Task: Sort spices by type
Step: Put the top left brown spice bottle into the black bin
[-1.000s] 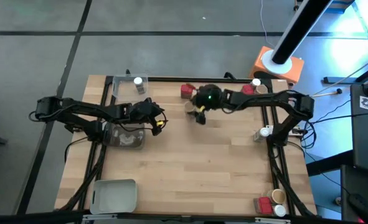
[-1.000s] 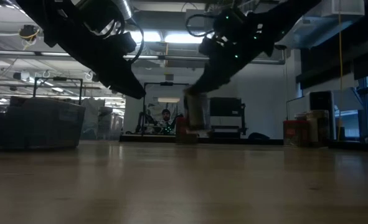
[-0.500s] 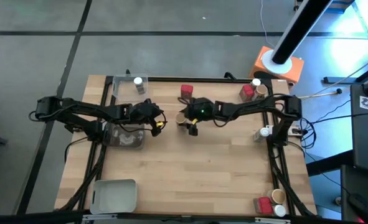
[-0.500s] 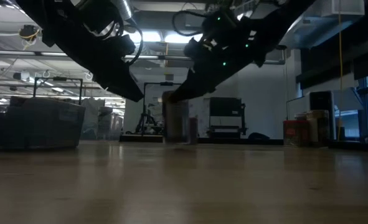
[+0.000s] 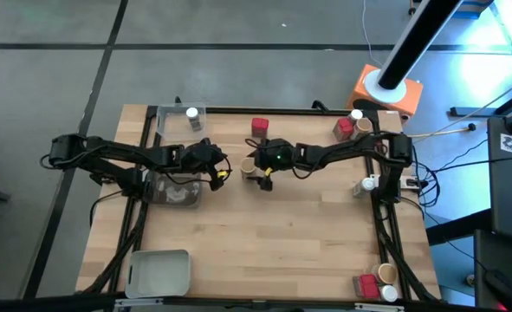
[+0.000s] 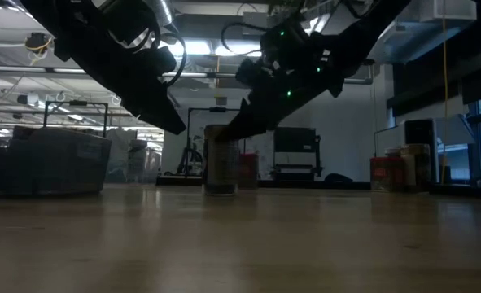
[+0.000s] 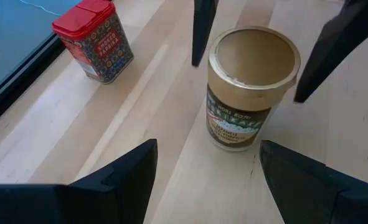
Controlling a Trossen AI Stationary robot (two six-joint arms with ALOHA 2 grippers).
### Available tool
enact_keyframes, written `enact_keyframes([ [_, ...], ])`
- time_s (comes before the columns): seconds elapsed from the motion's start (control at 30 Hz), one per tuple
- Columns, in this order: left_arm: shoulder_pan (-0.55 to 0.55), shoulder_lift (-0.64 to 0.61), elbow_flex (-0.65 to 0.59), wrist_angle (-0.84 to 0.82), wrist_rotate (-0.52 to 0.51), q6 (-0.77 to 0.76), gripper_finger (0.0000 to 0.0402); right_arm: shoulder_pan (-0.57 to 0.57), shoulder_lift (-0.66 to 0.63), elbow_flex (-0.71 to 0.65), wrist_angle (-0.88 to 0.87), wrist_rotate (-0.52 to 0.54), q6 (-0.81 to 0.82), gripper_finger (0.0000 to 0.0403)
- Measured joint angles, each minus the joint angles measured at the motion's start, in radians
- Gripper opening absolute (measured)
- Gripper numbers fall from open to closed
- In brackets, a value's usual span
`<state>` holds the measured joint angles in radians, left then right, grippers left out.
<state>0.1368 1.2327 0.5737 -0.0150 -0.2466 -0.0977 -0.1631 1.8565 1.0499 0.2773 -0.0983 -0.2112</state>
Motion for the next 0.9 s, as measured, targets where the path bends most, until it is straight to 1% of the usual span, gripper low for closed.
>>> enact_keyframes([
  [0.1,0.000,0.000,0.000,0.000,0.000,0.000,0.0265,0.000,-0.041,0.001,-0.059,0.001,-0.015,0.0388],
  [0.23,0.000,0.000,0.000,-0.002,0.000,-0.004,0.0265,0.000,-0.133,0.001,-0.186,0.003,-0.030,0.0379],
  [0.37,0.000,0.000,0.000,0.007,0.000,-0.004,0.0265,0.000,-0.242,0.001,-0.367,0.043,-0.033,0.0378],
  [0.5,0.000,0.000,0.000,0.009,0.000,-0.009,0.0265,-0.001,-0.337,0.001,-0.561,0.046,-0.024,0.0380],
  [0.57,0.001,0.000,0.000,0.014,0.000,-0.008,0.0265,-0.001,-0.369,-0.008,-0.619,0.047,-0.005,0.0380],
  [0.67,0.001,0.000,0.000,0.017,0.000,-0.007,0.0265,0.000,-0.411,-0.062,-0.629,0.054,0.015,0.0380],
  [0.77,0.002,0.000,0.009,-0.004,0.000,-0.009,0.0265,0.000,-0.429,-0.138,-0.600,0.082,0.040,0.0380],
  [0.9,0.003,0.000,0.054,-0.035,0.000,-0.022,0.0265,-0.001,-0.429,-0.236,-0.494,0.145,0.071,0.0381],
])
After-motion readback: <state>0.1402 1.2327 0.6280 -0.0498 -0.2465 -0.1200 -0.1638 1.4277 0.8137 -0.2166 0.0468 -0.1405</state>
